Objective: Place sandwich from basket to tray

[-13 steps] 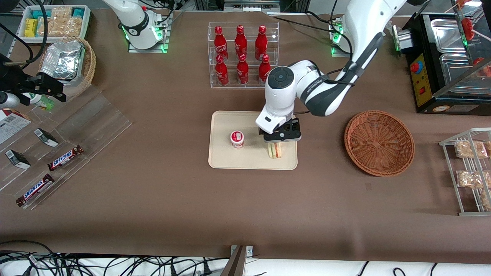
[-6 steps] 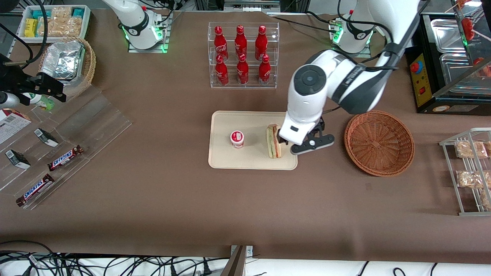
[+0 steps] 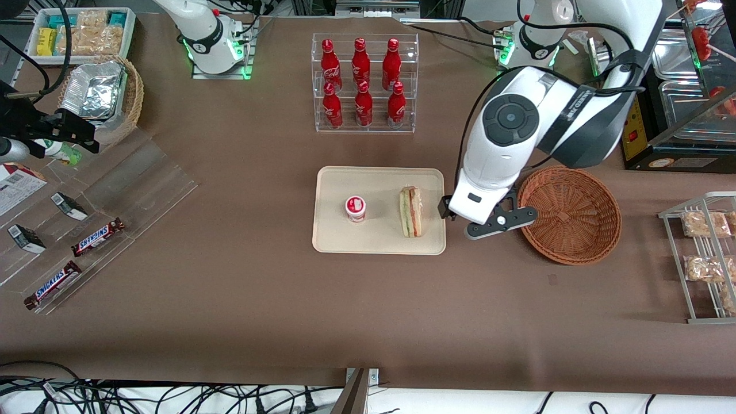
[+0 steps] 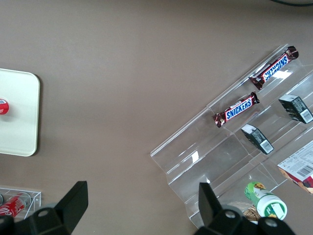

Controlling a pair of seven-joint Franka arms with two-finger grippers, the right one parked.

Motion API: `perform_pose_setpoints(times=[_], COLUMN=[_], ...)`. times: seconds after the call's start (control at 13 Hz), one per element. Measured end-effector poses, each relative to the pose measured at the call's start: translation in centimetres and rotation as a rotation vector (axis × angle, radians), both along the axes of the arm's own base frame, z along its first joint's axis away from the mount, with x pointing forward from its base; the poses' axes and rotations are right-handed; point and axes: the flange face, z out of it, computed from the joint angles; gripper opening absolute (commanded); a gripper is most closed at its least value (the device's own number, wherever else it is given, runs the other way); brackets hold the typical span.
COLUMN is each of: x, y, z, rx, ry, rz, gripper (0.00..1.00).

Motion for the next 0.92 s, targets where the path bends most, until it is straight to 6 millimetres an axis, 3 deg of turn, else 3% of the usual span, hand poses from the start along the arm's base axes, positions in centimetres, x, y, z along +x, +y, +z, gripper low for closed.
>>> perform_pose_setpoints(times=[0.54, 0.77, 0.92], x=[3.7, 4.3, 4.4], y=[10.0, 16.1, 18.6], z=[2.5, 4.1, 4.3], rx=[-0.077, -0.094, -0.086], ry=[0.101, 0.127, 0.145], rz=[-0.12, -0.19, -0.238], gripper=[1.0, 1.0, 1.0])
